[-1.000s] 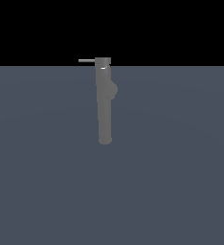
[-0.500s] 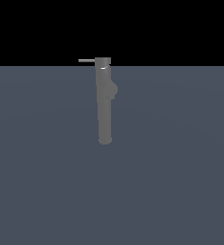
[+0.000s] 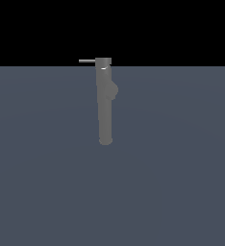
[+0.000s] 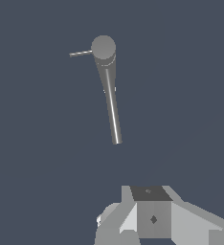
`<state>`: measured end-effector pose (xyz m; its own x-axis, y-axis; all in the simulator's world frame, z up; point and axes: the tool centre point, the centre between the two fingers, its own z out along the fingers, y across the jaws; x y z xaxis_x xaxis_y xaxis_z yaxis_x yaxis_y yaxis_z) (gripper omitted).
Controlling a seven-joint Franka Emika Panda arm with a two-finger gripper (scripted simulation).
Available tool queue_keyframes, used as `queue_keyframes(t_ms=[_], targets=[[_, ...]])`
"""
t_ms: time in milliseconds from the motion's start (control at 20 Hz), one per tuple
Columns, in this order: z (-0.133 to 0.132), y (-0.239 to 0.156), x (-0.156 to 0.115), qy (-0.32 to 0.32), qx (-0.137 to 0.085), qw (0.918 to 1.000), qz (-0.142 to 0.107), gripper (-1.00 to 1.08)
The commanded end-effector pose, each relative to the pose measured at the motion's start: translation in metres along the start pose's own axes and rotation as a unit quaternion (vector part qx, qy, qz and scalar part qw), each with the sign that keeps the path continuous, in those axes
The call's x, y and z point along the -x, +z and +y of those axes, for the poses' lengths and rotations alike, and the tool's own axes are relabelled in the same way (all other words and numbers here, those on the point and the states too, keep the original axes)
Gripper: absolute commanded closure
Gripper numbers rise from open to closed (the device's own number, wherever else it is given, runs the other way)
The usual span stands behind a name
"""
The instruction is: Turn on the faucet by rotating a designated handle.
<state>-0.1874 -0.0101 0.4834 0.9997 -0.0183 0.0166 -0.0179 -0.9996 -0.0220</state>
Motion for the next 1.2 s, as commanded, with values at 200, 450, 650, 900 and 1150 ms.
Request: queue_keyframes(t_ms=[200,450,650,900,1150], targets=[[-0.013,0.021,-0.052,-0.013,0.007,0.9999,-0.002,1.08],[-0.025,0.044,-0.093,-0.024,0.011,0.9996,-0.003,1.08],[-0.036,0.066,-0.124,-0.033,0.013,0.9993,-0.004,1.08],[-0.051,0.098,-0.160,-0.046,0.014,0.9988,-0.006,1.08],[-0.067,0.133,-0.191,-0.057,0.014,0.9983,-0.007,1.08]])
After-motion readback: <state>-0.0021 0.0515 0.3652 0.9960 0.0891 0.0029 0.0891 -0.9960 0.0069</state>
